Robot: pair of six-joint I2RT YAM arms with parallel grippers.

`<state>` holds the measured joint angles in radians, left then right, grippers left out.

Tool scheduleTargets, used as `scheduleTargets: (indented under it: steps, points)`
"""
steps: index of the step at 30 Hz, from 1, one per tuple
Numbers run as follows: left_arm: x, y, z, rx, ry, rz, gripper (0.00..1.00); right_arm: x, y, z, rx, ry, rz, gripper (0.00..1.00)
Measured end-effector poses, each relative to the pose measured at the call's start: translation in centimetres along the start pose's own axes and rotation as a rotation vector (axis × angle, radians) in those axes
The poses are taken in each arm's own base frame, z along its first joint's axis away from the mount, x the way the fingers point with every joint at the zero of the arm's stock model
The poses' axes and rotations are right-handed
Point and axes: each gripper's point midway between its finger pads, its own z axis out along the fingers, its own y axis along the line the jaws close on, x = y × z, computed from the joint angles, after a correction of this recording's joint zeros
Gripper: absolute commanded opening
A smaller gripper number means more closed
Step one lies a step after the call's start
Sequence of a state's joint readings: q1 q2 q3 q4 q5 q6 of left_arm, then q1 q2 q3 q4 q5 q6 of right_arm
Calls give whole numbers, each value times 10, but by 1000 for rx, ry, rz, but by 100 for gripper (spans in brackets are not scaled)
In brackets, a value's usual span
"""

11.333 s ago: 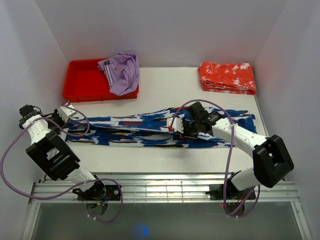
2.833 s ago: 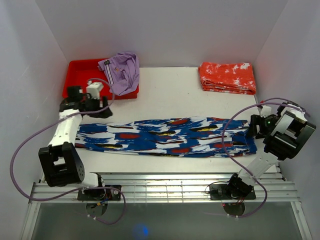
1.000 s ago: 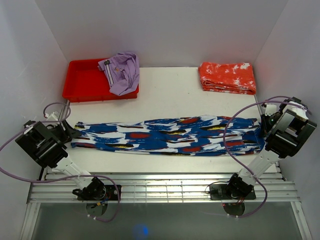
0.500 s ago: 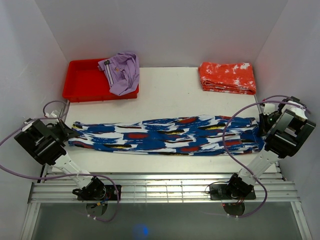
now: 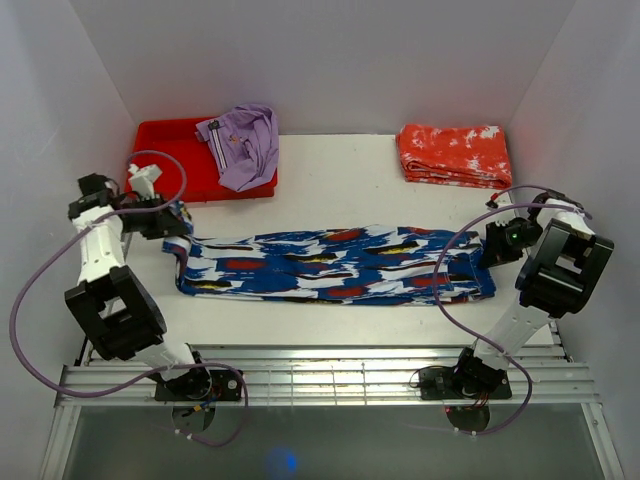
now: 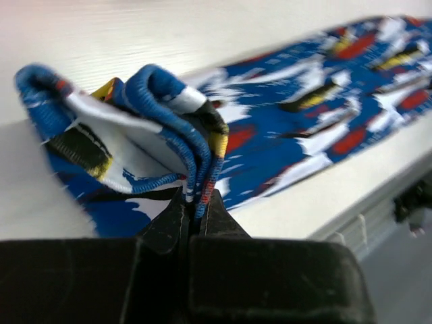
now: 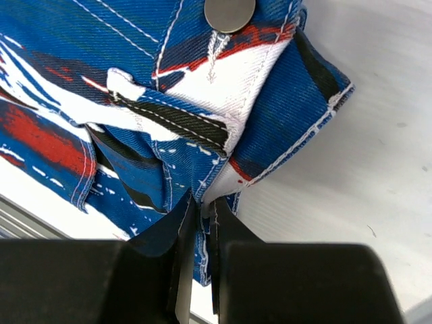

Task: Fold and stack the trousers
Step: Fold the trousers

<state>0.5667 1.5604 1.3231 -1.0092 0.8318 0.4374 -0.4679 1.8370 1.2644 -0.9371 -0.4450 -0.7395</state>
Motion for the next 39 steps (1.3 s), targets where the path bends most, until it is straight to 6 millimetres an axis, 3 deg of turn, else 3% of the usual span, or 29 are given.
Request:
scheduleTargets:
  steps: [3, 6, 14, 18, 23, 30, 31, 32, 33, 36, 37, 39]
  points:
    - [5, -59, 27, 119, 54, 33, 0, -3, 8, 4, -25, -2, -10, 8]
    - [13, -103, 55, 176, 107, 35, 0, -7, 14, 7, -41, -7, -16, 8]
    - [39, -203, 129, 221, 208, 35, 0, -5, 21, 12, -66, -10, 3, 8]
    - [63, -236, 171, 211, 260, 13, 0, -4, 21, 15, -68, -13, 8, 8]
    - [93, -263, 214, 158, 277, -14, 0, -4, 23, 16, -72, -15, 15, 8]
    - [131, -268, 256, 61, 314, -43, 0, -3, 24, 18, -78, -13, 18, 8]
    - [136, -266, 261, 46, 320, -47, 5, -3, 24, 18, -78, -13, 17, 8]
    - [140, -265, 264, 34, 325, -50, 17, -3, 24, 18, -78, -13, 17, 8]
    - [143, -263, 267, 24, 329, -55, 47, -3, 25, 18, -79, -12, 17, 8]
    - [142, -266, 268, 25, 322, -55, 83, -3, 25, 18, -79, -12, 16, 8]
    - [139, -271, 266, 40, 309, -43, 91, -3, 25, 18, -80, -12, 16, 8]
    - [133, -278, 260, 55, 286, -9, 94, -3, 26, 18, -82, -11, 15, 8]
